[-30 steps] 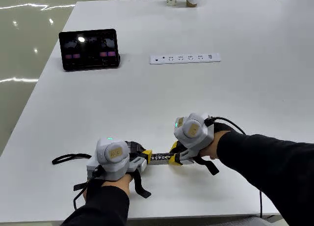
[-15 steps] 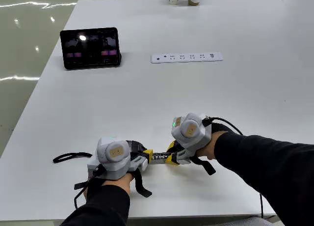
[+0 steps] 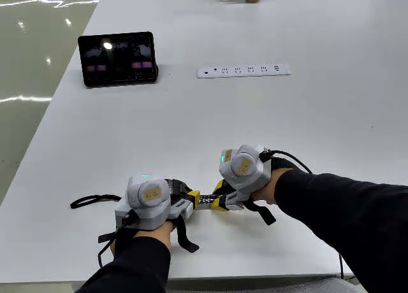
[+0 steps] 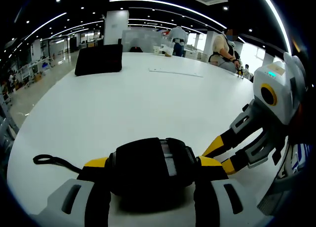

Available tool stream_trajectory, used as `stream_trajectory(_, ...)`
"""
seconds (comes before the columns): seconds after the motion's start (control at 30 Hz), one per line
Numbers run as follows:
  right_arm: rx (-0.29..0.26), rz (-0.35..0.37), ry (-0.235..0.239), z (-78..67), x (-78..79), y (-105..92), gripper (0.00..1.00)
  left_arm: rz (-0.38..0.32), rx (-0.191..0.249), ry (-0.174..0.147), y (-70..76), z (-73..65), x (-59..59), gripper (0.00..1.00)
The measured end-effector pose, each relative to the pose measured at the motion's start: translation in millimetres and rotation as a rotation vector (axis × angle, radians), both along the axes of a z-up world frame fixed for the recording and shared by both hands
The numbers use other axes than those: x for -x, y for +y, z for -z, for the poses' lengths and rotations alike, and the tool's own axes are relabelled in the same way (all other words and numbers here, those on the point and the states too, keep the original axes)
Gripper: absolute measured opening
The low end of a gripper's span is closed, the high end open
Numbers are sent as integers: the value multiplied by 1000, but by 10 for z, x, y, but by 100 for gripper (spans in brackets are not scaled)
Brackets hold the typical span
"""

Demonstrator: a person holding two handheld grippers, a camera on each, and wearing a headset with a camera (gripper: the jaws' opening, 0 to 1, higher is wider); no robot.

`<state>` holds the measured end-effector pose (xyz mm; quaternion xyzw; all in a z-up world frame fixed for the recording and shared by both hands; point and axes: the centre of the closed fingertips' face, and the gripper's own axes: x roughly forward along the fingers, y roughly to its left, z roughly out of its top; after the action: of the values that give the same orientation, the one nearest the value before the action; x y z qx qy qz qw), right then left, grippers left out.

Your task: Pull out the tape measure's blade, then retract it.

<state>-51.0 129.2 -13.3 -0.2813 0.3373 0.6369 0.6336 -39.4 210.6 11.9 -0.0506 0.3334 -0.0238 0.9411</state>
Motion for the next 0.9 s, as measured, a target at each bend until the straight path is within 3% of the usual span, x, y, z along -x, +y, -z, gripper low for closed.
stream_trajectory(0.43, -15, -9, -9, -7, 17, 101, 12, 0, 0, -1, 0, -1, 0, 64)
stream_trajectory(0.5, -17, -45, -28, -9, 24, 114, 12, -1, 0, -1, 0, 1, 1, 64)
stream_trajectory(0.9, -32, -9, -5, 8, 50, 195, 12, 1, 2, -2, -5, 2, 4, 64)
